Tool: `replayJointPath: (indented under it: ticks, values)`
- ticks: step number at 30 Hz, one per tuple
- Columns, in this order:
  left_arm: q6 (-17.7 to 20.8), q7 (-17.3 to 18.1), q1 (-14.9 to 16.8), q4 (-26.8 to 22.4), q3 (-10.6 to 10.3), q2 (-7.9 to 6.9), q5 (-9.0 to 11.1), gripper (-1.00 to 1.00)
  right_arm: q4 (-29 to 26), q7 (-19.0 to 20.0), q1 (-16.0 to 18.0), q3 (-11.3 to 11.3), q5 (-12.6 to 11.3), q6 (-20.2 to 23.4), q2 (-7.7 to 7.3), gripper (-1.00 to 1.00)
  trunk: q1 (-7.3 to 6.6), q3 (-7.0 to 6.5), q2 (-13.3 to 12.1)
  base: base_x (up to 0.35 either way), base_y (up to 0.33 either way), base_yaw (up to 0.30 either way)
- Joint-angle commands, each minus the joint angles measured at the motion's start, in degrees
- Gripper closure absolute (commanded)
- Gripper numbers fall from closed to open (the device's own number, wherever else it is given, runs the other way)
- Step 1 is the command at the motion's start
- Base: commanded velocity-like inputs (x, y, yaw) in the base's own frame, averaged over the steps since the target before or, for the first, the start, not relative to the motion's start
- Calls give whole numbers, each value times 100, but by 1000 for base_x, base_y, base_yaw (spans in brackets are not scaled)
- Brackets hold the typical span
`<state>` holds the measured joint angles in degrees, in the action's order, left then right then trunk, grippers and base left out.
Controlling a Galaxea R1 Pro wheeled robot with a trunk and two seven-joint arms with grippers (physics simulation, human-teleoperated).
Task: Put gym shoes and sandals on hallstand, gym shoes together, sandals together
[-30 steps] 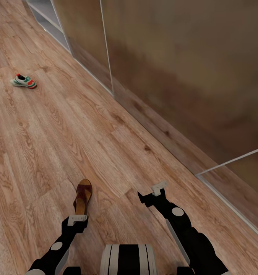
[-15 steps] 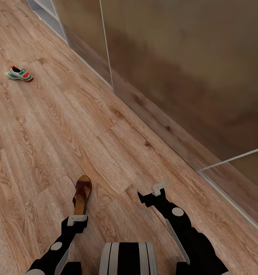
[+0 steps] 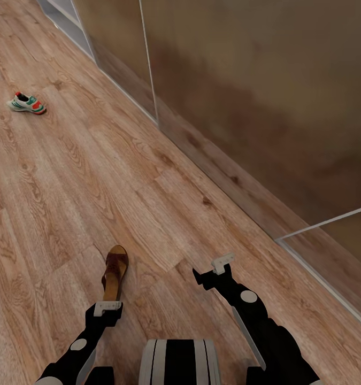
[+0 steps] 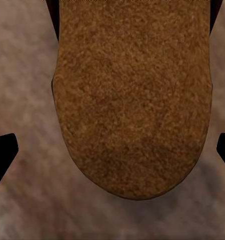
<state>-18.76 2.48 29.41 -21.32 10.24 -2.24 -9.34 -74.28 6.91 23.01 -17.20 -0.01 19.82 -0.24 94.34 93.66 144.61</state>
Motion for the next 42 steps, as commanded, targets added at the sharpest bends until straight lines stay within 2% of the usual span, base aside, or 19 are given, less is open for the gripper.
replayJointPath:
  ticks: [1,42]
  values:
    - [-22,26,3,2,48,4,-53,-100,-8,12,2,-3,1,31,-3,-100,-1,3,1,0,0,0]
    - [-22,34,3,-30,68,48,-59,-100,-25,12,2,-3,1,31,-3,-100,-1,3,1,22,0,0]
